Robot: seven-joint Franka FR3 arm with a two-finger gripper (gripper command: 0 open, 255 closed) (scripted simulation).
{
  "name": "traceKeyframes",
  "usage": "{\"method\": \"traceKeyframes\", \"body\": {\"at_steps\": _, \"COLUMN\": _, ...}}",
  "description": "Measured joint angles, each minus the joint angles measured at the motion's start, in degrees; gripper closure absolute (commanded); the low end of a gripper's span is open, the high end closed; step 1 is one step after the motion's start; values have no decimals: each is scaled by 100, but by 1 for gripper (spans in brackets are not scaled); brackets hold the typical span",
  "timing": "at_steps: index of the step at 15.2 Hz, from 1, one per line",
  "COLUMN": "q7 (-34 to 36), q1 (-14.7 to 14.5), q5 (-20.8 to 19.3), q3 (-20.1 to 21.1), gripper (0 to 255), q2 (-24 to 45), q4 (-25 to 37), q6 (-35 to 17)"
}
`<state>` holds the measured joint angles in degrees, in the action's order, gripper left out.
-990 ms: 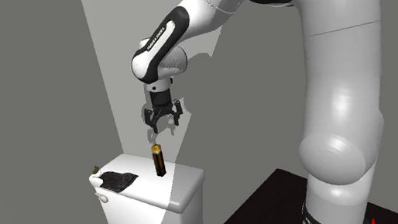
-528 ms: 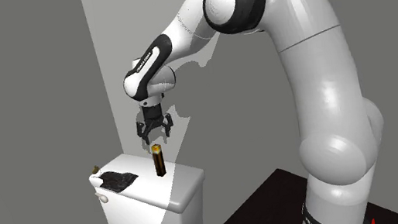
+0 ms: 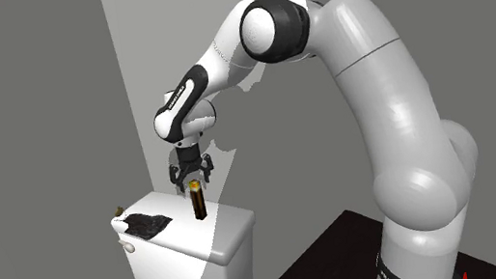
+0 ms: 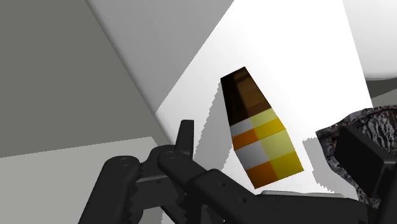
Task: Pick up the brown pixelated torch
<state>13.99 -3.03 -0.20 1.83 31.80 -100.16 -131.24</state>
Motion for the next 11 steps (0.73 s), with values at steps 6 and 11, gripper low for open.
{"method": "traceKeyframes", "body": {"at_steps": 6, "q7": -2, "q1": 0, "q5": -3, "q3": -3, "gripper": 255, "q2": 138, "q4": 1, "q6": -139}}
{"method": "traceKeyframes", "body": {"at_steps": 11, "q7": -5, "q1": 0, "q5": -1, "q3": 0, "gripper": 255, "q2": 136, "q4": -3, "q6": -148}}
